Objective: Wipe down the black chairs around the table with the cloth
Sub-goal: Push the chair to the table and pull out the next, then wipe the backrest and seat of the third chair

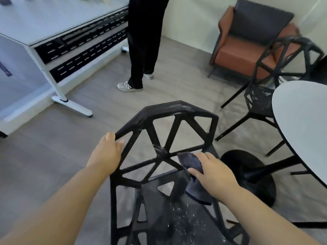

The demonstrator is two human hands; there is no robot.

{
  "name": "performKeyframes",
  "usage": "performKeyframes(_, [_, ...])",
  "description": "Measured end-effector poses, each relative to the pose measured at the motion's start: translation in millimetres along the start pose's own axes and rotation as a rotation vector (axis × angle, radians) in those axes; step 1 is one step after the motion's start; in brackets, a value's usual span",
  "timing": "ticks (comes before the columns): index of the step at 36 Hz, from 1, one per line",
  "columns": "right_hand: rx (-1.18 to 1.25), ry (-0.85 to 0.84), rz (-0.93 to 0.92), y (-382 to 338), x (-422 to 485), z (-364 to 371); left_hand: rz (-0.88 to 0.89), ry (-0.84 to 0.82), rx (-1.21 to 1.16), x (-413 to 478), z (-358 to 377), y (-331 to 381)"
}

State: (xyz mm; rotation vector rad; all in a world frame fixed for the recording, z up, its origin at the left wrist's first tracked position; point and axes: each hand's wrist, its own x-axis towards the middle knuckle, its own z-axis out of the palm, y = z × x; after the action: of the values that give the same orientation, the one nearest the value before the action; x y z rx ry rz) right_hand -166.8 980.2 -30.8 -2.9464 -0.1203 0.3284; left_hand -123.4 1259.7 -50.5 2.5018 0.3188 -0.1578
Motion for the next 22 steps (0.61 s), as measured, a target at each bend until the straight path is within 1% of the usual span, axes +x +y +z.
performKeyframes(5, [0.057,0.13,-0.023,-1.0,22.0,17.3,0.099,0.174,-0.024,6.4,13.4,-16.5])
performKeyframes(10, [0.152,0.266,-0.036,-15.2,35.5,43.2,0.219,0.299,-0.083,12.7,24.7,-31.6])
performKeyframes(14, [0.222,0.349,-0.087,-27.7,42.3,65.5,0.303,0.393,-0.127,14.6,31.6,-38.6])
performKeyframes(16, [0.226,0.407,-0.122,-31.9,44.9,75.6,0.336,0.422,-0.174,14.5,34.4,-42.1])
performKeyframes(22, [0.261,0.668,-0.307,-35.2,54.4,95.7,0.4,0.536,-0.318,11.9,48.8,-50.4])
